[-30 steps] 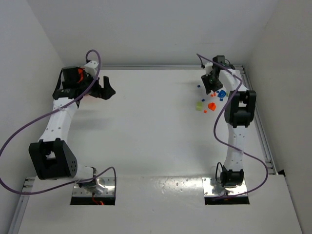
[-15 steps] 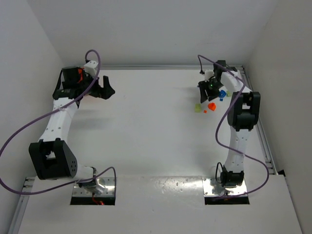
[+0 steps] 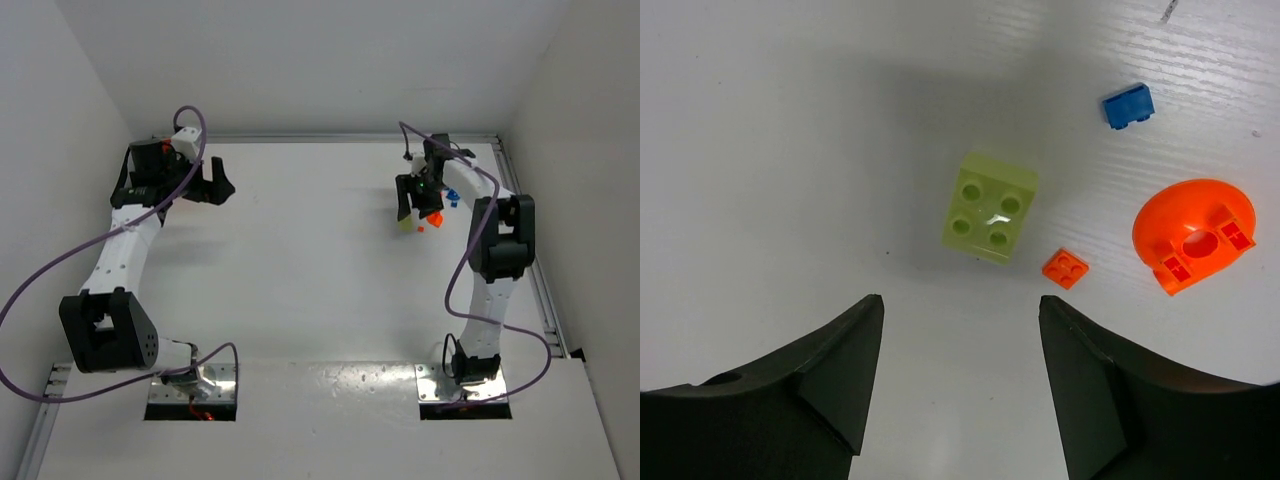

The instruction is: Sort the legos into containers by color

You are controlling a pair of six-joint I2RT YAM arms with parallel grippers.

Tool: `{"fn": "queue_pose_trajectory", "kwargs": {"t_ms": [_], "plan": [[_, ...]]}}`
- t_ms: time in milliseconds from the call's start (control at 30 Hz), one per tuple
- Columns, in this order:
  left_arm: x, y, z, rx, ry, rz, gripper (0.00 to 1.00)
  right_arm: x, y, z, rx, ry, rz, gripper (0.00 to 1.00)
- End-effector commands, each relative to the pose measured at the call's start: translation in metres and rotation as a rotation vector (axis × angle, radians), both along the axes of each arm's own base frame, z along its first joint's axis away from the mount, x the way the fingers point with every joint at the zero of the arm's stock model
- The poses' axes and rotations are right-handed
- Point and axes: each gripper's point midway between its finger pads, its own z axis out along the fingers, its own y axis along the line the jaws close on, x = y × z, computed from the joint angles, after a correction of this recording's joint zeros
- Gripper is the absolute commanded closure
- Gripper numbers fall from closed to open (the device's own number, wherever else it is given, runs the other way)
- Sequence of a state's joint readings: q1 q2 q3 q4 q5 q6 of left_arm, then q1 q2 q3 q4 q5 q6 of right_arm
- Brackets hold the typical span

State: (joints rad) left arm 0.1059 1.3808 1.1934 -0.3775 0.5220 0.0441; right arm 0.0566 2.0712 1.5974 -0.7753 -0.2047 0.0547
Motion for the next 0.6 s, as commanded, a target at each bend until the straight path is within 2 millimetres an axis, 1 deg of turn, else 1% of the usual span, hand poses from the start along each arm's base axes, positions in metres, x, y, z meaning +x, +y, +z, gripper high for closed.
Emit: {"fn": "queue_pose_trajectory", "kwargs": {"t_ms": [0, 33, 67, 100, 133, 233, 267, 300, 367, 400, 500, 533, 567], "plan": [[-0.001, 0.000, 0.021, 0.013, -0.075, 0.016, 0.01, 0.016, -0.004, -0.004, -0.054, -0.060, -0.066, 0.36], [-0.001, 0.000, 0.021, 0.013, -0.075, 0.017, 0.01, 0.019, -0.006, -0.004, -0.064, -0.070, -0.070, 0.36], [-0.001, 0.000, 0.021, 0.013, -0.075, 0.017, 0.01, 0.015, -0.008, -0.008, -0.077, -0.058, -0.074, 0.36], [-0.001, 0.000, 0.021, 0.013, -0.075, 0.017, 0.01, 0.017, -0.008, -0.007, -0.076, -0.068, -0.074, 0.36], [-0.001, 0.000, 0.021, 0.013, -0.075, 0.017, 0.01, 0.016, -0.004, -0.011, -0.076, -0.060, -0.065, 0.36], [-0.001, 0.000, 0.021, 0.013, -0.075, 0.017, 0.01, 0.015, -0.006, -0.023, -0.088, -0.050, -0.068, 0.36], [-0.001, 0.000, 0.021, 0.013, -0.075, 0.017, 0.01, 0.015, -0.006, -0.023, -0.088, -0.050, -0.068, 0.36], [-0.001, 0.000, 0.021, 0.013, -0.075, 0.017, 0.01, 0.013, -0.006, -0.031, -0.089, -0.036, -0.067, 0.36], [-0.001, 0.000, 0.021, 0.013, -0.075, 0.017, 0.01, 0.014, -0.002, -0.031, -0.088, -0.046, -0.058, 0.38], [-0.002, 0.000, 0.017, 0.012, -0.066, 0.016, 0.01, 0.012, -0.002, -0.038, -0.089, -0.032, -0.057, 0.38], [-0.001, 0.002, 0.017, 0.017, -0.065, 0.026, 0.01, 0.016, -0.003, -0.041, -0.097, -0.045, -0.061, 0.38], [-0.001, 0.002, 0.017, 0.017, -0.065, 0.026, 0.01, 0.015, -0.003, -0.046, -0.095, -0.033, -0.069, 0.40], [-0.001, 0.002, 0.017, 0.017, -0.065, 0.026, 0.01, 0.014, 0.001, -0.046, -0.095, -0.033, -0.060, 0.40]]}}
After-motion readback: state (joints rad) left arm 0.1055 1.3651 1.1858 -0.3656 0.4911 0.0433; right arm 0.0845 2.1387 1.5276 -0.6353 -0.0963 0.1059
